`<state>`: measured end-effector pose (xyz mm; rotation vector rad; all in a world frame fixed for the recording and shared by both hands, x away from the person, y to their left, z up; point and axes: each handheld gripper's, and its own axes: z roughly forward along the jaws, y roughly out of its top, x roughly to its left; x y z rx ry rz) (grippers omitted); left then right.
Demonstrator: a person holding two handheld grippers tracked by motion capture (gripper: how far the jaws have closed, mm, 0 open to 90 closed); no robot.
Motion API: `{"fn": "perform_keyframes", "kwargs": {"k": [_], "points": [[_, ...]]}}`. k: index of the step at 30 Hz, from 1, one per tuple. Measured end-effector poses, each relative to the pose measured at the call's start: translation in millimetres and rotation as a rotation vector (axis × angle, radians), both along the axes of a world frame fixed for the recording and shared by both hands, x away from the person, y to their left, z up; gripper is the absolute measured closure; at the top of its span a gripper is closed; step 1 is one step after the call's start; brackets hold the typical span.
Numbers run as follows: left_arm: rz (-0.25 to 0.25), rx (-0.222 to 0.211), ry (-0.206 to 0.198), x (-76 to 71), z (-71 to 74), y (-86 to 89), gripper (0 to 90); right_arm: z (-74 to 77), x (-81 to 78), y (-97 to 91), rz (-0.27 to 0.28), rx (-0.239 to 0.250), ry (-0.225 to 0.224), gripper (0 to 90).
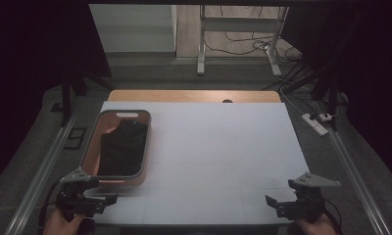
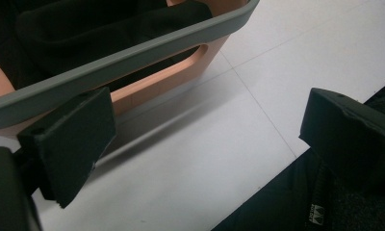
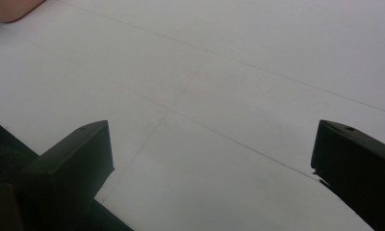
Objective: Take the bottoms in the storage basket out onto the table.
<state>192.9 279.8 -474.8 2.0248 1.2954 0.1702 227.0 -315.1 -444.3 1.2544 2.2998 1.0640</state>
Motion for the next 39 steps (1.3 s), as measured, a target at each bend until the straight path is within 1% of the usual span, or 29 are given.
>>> {"fn": "perform_keyframes", "kwargs": {"k": [3, 5, 6, 10, 19, 22, 25, 28, 30, 31, 32, 34, 36, 39], "points": [[0.001, -0.001, -0.002, -0.3, 0.2, 0.1, 4.1, 0.0, -0.1, 0.3, 0.007, 0.001, 0.003, 1.0], [-0.001, -0.003, -0.005, -0.6, 0.3, 0.1, 3.9, -0.2, -0.6, 1.4, 0.016, -0.004, 0.001, 1.0], [-0.001, -0.002, -0.005, -0.7, 0.3, -0.1, 3.7, -0.3, -0.8, 2.4, 0.025, -0.014, -0.002, 1.0], [-0.004, 0.008, -0.008, -0.8, 0.5, -0.7, 3.4, -0.7, -0.8, 3.9, 0.042, -0.022, 0.006, 1.0], [-0.002, 0.005, -0.008, -0.9, 0.6, -0.8, 3.1, -1.4, -0.5, 5.5, 0.063, -0.036, 0.011, 1.0], [0.0, 0.004, -0.009, -1.1, 0.7, -0.7, 2.6, -1.7, -0.4, 6.5, 0.068, -0.041, 0.013, 1.0], [-0.004, 0.004, -0.02, -2.1, 1.3, -0.5, 1.4, -1.8, -0.4, 6.9, 0.07, -0.045, 0.015, 1.1], [-0.012, -0.009, -0.028, -3.1, 1.9, 0.3, 1.0, -2.0, -0.5, 7.5, 0.074, -0.048, 0.017, 1.2], [-0.008, -0.016, -0.032, -3.6, 2.4, 1.0, 0.0, -2.0, -0.4, 7.8, 0.077, -0.055, 0.02, 1.2], [-0.008, -0.016, -0.032, -3.6, 2.4, 1.0, 0.0, -2.0, -0.4, 7.8, 0.077, -0.055, 0.02, 1.2], [-0.009, -0.034, -0.014, -3.4, 2.4, 2.2, 0.0, -2.1, -0.3, 7.9, 0.077, -0.054, 0.02, 1.3], [-0.009, -0.036, -0.008, -3.4, 2.6, 2.6, 0.0, -1.9, -0.5, 7.8, 0.074, -0.055, 0.019, 1.3], [-0.007, -0.019, -0.013, -4.0, 4.6, 3.1, 0.0, -2.0, -0.4, 7.4, 0.073, -0.045, 0.022, 1.4], [-0.015, -0.022, -0.023, -3.9, 5.4, 3.8, 0.0, -2.0, -0.2, 7.5, 0.074, -0.048, 0.022, 1.4]]}}
